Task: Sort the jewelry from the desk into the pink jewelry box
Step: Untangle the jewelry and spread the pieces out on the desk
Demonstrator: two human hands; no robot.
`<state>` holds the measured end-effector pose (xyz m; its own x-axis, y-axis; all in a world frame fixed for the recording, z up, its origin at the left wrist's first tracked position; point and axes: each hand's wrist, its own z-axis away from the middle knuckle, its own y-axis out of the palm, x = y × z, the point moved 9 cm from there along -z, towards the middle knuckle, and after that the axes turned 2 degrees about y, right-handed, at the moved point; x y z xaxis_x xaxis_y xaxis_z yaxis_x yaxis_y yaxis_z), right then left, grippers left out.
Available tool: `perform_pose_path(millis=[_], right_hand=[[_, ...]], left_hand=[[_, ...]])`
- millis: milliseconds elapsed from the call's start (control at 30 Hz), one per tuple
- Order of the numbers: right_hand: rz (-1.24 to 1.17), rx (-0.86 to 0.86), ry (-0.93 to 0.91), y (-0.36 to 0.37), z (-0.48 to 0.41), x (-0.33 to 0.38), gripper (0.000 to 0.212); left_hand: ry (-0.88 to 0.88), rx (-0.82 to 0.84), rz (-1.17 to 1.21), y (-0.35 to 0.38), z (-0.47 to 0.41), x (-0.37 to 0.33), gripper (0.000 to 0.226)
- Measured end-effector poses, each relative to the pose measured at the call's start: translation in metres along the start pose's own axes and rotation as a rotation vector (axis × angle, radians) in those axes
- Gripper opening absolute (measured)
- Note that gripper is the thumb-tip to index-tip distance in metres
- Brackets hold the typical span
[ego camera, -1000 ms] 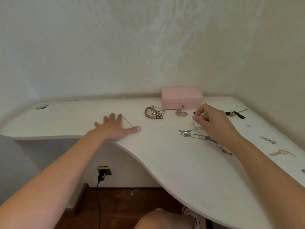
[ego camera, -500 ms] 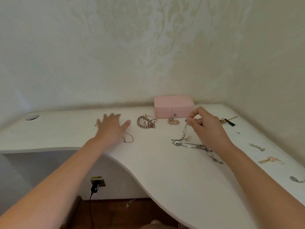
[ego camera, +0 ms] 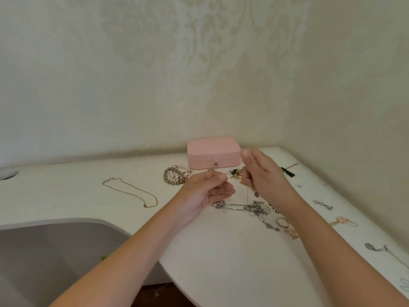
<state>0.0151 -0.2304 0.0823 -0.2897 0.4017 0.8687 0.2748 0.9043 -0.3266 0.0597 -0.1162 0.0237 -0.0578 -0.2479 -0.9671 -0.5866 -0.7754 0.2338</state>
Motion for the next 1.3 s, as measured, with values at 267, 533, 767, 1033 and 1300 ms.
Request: perform_pose_path(millis=[267, 533, 767, 1033, 1300], right_hand=[[0.223, 0.033, 0.070, -0.004, -0.006, -0.024, 0.047], [0.608, -0.043, 0.181, -0.021, -0.011, -0.053, 0.045], [0.340, 0.208, 0.155, 0.019, -0.005, -0.045, 0.018], [-0.097, 0.511, 0.207, 0.052, 0.013, -0.030, 0.034], [-0.038, 0.552, 0.134, 0.068, 0.021, -0.015, 0.015]], left_hand=[[0.026, -0.224, 0.106, -0.052, -0.001, -0.006, 0.021], [-0.027, -0.294, 0.032, -0.068, 0.004, -0.005, 0.017], [-0.208, 0.029, -0.045, -0.027, 0.015, 0.009, 0.025], [-0.330, 0.288, -0.284, -0.007, 0.031, 0.007, 0.042], [-0.177, 0.235, -0.851, 0.000, 0.044, -0.035, 0.025]])
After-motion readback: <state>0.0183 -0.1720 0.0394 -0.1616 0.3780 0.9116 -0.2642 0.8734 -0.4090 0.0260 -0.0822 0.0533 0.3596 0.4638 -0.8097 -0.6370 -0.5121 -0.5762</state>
